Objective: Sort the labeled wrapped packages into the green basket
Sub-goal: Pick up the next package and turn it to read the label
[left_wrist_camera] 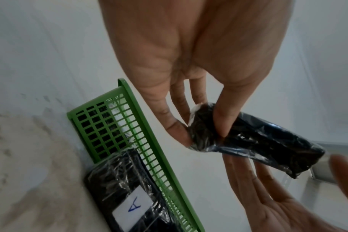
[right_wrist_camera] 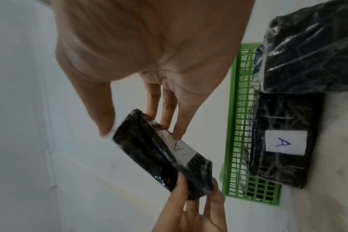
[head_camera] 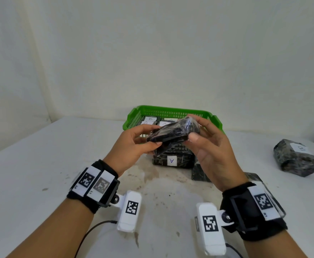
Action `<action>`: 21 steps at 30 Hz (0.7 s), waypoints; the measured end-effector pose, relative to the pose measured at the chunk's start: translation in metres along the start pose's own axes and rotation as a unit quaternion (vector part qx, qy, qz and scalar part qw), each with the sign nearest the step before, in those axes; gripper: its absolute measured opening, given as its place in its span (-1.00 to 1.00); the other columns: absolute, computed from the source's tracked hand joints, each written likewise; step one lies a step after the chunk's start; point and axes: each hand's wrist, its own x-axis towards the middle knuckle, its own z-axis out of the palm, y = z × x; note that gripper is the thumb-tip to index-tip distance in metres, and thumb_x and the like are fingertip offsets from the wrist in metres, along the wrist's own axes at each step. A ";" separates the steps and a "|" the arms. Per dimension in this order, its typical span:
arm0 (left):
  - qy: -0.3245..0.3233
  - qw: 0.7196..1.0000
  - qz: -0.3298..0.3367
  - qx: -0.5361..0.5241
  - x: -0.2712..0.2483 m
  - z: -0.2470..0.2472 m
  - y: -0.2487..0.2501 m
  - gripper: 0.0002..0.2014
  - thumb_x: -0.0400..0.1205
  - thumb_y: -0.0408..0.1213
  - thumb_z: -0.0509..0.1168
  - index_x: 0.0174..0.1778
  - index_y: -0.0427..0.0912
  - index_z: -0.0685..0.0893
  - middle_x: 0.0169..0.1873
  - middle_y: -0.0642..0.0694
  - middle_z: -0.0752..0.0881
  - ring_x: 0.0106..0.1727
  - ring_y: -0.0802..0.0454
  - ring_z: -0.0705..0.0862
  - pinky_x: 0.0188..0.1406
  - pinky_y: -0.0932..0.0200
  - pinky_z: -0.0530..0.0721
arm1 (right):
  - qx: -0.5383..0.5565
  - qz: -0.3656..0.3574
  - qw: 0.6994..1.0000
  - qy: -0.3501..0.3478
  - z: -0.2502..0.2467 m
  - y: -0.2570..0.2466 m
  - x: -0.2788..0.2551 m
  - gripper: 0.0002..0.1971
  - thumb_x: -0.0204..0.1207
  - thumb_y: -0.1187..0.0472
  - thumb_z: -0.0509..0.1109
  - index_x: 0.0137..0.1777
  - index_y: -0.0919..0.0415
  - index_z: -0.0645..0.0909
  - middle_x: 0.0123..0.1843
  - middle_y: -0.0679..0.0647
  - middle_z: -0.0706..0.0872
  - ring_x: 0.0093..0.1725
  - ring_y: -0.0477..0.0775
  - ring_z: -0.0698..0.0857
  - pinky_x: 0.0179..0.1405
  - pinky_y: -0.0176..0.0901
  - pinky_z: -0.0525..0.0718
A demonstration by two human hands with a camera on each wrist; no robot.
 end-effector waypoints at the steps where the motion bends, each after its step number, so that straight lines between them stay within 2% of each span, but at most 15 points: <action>1: 0.005 1.000 0.005 0.002 0.000 0.000 0.000 -0.61 0.51 -0.58 0.46 0.14 -0.04 0.75 0.10 -0.07 0.78 0.03 -0.06 0.79 -0.03 0.06 0.80 | 0.031 0.009 0.999 0.000 0.003 -0.001 -0.001 -0.29 0.35 0.03 0.71 0.47 0.29 0.63 0.36 0.21 0.78 0.40 0.21 0.74 0.43 0.03 0.73; 3: 0.008 1.000 0.013 0.006 0.000 0.002 -0.002 -0.60 0.49 -0.57 0.48 0.13 -0.01 0.75 0.10 -0.02 0.78 0.07 -0.07 0.79 0.05 0.03 0.79 | 0.052 0.033 0.998 -0.001 0.007 0.000 -0.002 -0.22 0.42 -0.10 0.67 0.51 0.36 0.60 0.37 0.24 0.76 0.40 0.25 0.72 0.48 0.08 0.70; 5: 0.008 1.000 0.023 0.010 -0.001 0.005 -0.003 -0.59 0.48 -0.56 0.50 0.13 -0.01 0.75 0.14 -0.03 0.78 0.11 -0.06 0.79 0.11 0.00 0.78 | 0.027 0.068 0.997 0.005 0.009 0.000 -0.002 -0.14 0.32 -0.29 0.68 0.47 0.29 0.65 0.40 0.29 0.76 0.38 0.36 0.72 0.51 0.15 0.68; 6: 0.009 1.000 0.027 0.012 -0.001 0.006 -0.003 -0.58 0.47 -0.56 0.51 0.13 0.00 0.75 0.14 -0.03 0.79 0.11 -0.03 0.79 0.13 0.01 0.77 | 0.016 0.088 0.996 0.005 0.009 0.000 -0.002 -0.18 0.29 -0.33 0.68 0.42 0.20 0.72 0.42 0.34 0.75 0.38 0.41 0.73 0.50 0.17 0.69; 9: 0.010 0.999 0.042 0.013 -0.001 0.006 -0.003 -0.55 0.45 -0.60 0.50 0.11 0.01 0.73 0.09 0.05 0.80 0.12 0.04 0.79 0.11 0.12 0.77 | -0.009 0.157 0.987 -0.026 0.006 -0.005 -0.003 -0.48 0.37 -0.35 0.61 0.21 -0.05 0.86 0.41 0.38 0.74 0.36 0.41 0.77 0.46 0.16 0.73; 12: -0.010 0.999 0.047 0.014 -0.001 0.008 -0.004 -0.52 0.43 -0.64 0.51 0.18 -0.09 0.70 0.14 -0.04 0.78 0.17 0.00 0.77 0.07 0.20 0.76 | -0.018 0.186 0.980 -0.067 0.007 -0.003 -0.005 -0.35 0.23 -0.43 0.65 0.25 -0.08 0.85 0.38 0.32 0.79 0.40 0.45 0.74 0.51 0.21 0.68; 14: -0.033 0.998 0.046 0.017 -0.002 0.008 -0.002 -0.46 0.41 -0.59 0.55 0.28 -0.16 0.66 0.20 -0.13 0.75 0.23 -0.04 0.75 0.08 0.20 0.75 | -0.024 0.170 0.983 -0.066 0.010 -0.004 -0.005 -0.43 0.29 -0.34 0.61 0.23 -0.05 0.86 0.36 0.31 0.80 0.41 0.41 0.74 0.51 0.22 0.68; 16: -0.075 0.996 0.037 0.003 -0.002 0.007 0.000 -0.34 0.38 -0.35 0.63 0.42 -0.16 0.59 0.30 -0.15 0.71 0.33 -0.05 0.70 0.18 0.10 0.73 | -0.060 0.149 0.986 -0.048 0.008 -0.002 -0.003 -0.31 0.29 -0.28 0.60 0.37 0.10 0.78 0.35 0.25 0.82 0.37 0.28 0.78 0.48 0.15 0.71; 17: -0.095 0.995 0.028 -0.014 -0.002 0.006 0.000 -0.23 0.36 -0.16 0.65 0.49 -0.16 0.53 0.37 -0.15 0.66 0.39 -0.08 0.66 0.27 0.01 0.70 | -0.080 0.142 0.986 -0.036 0.007 -0.001 -0.001 -0.20 0.27 -0.25 0.61 0.47 0.18 0.68 0.34 0.21 0.83 0.36 0.21 0.80 0.45 0.10 0.72; 19: -0.113 0.992 -0.001 -0.059 -0.003 0.006 0.004 0.01 0.28 0.21 0.60 0.57 -0.22 0.44 0.46 -0.20 0.58 0.47 -0.14 0.59 0.41 -0.11 0.61 | -0.109 0.130 0.985 -0.017 0.003 0.004 0.002 -0.07 0.21 -0.22 0.62 0.57 0.20 0.55 0.34 0.12 0.84 0.35 0.12 0.80 0.32 0.00 0.74; 21: -0.119 0.990 -0.018 -0.076 -0.004 0.007 0.007 0.07 0.25 0.30 0.57 0.58 -0.26 0.42 0.47 -0.23 0.57 0.50 -0.16 0.56 0.48 -0.17 0.54 | -0.131 0.120 0.984 -0.008 0.001 0.007 0.003 -0.06 0.15 -0.20 0.67 0.55 0.15 0.57 0.37 0.08 0.82 0.38 0.09 0.79 0.22 -0.04 0.73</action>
